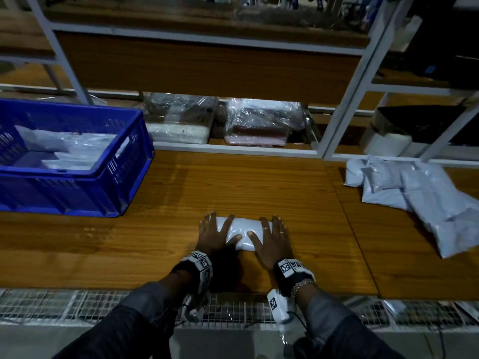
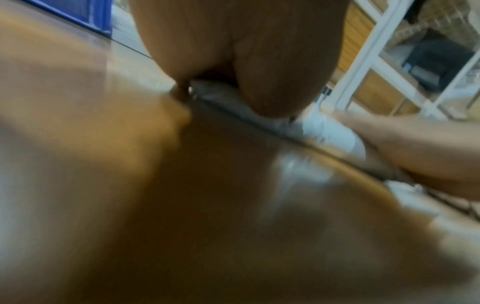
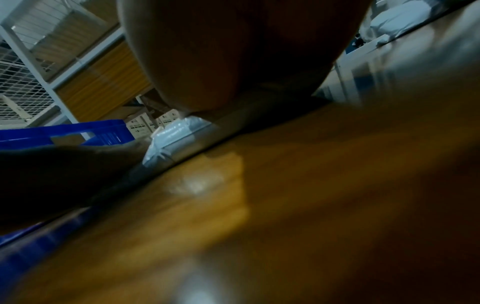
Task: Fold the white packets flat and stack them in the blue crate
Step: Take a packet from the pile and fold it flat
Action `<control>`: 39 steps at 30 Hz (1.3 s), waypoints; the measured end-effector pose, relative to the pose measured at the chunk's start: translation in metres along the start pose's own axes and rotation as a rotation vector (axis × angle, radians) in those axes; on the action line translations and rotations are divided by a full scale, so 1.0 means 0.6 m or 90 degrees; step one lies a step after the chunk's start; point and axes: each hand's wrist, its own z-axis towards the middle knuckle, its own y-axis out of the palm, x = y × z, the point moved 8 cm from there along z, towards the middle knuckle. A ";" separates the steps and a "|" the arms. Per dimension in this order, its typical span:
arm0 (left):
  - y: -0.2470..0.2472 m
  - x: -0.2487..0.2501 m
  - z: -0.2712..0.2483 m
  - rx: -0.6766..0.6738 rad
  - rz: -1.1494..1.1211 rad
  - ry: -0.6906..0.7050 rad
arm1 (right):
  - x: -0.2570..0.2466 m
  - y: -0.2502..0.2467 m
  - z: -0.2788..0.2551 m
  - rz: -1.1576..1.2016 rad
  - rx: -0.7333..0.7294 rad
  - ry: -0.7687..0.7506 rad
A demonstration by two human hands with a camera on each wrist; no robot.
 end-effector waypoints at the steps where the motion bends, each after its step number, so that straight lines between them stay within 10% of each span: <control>1: 0.000 -0.001 0.002 -0.006 0.006 0.002 | 0.000 -0.002 0.001 -0.004 -0.010 0.001; 10: -0.002 0.031 -0.017 0.045 -0.050 0.070 | -0.071 0.001 -0.007 -0.069 0.028 -0.175; 39: 0.018 0.123 0.011 0.037 -0.017 0.092 | 0.002 0.009 0.028 -0.035 0.003 0.002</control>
